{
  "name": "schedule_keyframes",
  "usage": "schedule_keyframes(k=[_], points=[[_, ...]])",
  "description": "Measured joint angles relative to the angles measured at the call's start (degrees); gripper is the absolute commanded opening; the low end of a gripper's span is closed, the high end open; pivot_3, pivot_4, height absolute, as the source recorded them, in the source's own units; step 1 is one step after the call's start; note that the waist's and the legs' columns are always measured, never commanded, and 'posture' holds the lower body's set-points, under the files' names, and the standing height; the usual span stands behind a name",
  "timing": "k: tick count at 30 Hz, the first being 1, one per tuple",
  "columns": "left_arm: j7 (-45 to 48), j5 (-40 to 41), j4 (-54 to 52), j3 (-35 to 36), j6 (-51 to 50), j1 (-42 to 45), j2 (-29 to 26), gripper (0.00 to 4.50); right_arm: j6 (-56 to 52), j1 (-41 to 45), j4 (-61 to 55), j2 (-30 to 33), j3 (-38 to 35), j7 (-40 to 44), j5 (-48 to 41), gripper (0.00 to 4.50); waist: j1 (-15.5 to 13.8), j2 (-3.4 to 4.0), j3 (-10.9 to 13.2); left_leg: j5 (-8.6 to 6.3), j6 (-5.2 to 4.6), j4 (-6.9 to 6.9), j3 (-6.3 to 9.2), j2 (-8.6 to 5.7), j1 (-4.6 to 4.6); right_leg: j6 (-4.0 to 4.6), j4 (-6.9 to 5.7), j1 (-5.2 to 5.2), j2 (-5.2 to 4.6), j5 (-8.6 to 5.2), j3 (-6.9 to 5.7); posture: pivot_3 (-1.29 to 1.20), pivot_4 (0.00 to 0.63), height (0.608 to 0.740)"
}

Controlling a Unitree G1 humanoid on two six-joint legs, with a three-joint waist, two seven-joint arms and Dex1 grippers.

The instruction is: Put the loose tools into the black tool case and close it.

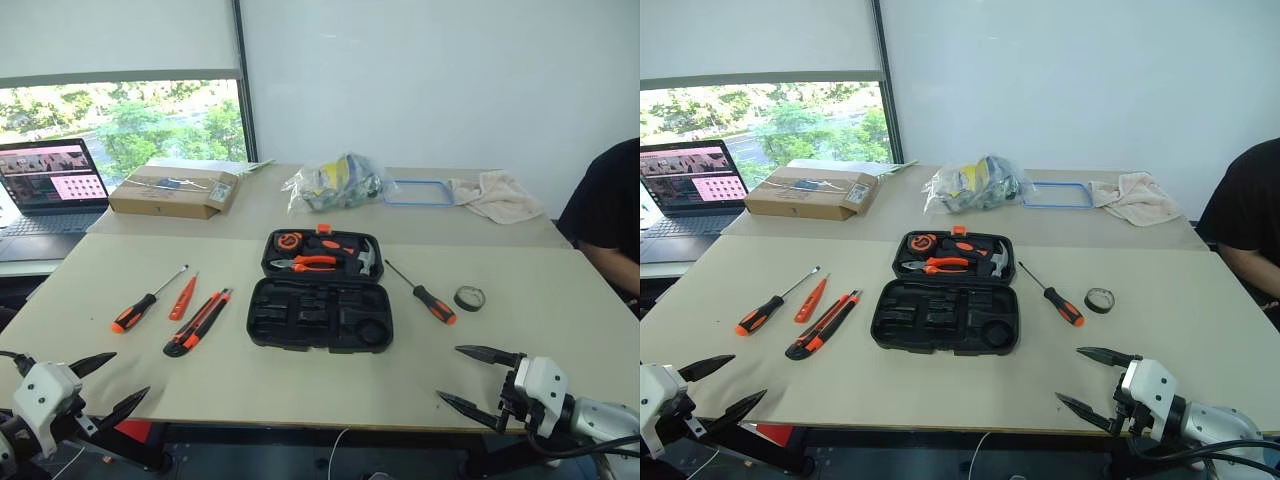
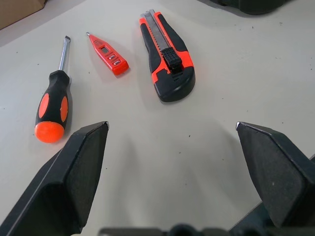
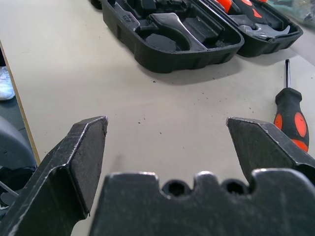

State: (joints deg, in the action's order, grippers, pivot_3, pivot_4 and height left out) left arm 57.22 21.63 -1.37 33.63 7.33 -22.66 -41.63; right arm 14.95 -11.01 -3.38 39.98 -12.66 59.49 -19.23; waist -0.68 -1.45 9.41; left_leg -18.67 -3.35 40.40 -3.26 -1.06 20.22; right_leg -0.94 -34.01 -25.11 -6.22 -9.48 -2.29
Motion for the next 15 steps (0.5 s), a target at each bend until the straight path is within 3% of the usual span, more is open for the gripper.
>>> schedule_keyframes(k=[2, 7, 12, 15], points=[[0.0, 0.4, -0.1, 0.2, -0.3, -0.3, 0.1, 4.47, 0.0, 0.3, 0.2, -0.2, 0.2, 0.3, -0.2, 4.50, 0.0, 0.00, 0.0, 0.00, 0.00, 0.00, 0.00, 0.00, 0.00, 0.00, 0.00, 0.00, 0.00, 0.00, 0.00, 0.00, 0.150, 0.740], [-4.7, 9.1, -1.4, 7.7, -7.5, -2.5, 4.5, 4.47, -0.2, 11.4, -1.9, -7.9, 5.6, 2.7, -7.0, 4.50, 1.6, -0.07, 0.0, 0.05, 0.09, 0.00, 0.02, 0.30, -0.04, 0.02, -0.02, -0.05, 0.04, 0.01, 0.08, 0.00, 0.150, 0.740], [-11.4, 14.0, -0.7, 12.3, -16.4, -7.0, 9.6, 4.47, -2.6, 17.8, -4.9, -14.3, 8.4, -1.0, -9.1, 4.50, 1.1, -0.06, 0.0, 0.05, 0.11, 0.00, 0.08, 0.22, 0.00, 0.09, -0.08, -0.06, 0.10, 0.02, -0.05, 0.00, 0.150, 0.740], [-14.7, 16.8, 0.1, 12.8, -22.7, -7.0, 9.9, 4.47, -2.6, 18.5, -5.1, -16.2, 10.0, -2.6, -8.4, 4.50, -0.1, -0.12, 0.0, 0.04, 0.11, 0.00, 0.18, 0.02, 0.03, 0.09, -0.07, -0.06, -0.02, 0.02, -0.14, 0.00, 0.150, 0.740]])
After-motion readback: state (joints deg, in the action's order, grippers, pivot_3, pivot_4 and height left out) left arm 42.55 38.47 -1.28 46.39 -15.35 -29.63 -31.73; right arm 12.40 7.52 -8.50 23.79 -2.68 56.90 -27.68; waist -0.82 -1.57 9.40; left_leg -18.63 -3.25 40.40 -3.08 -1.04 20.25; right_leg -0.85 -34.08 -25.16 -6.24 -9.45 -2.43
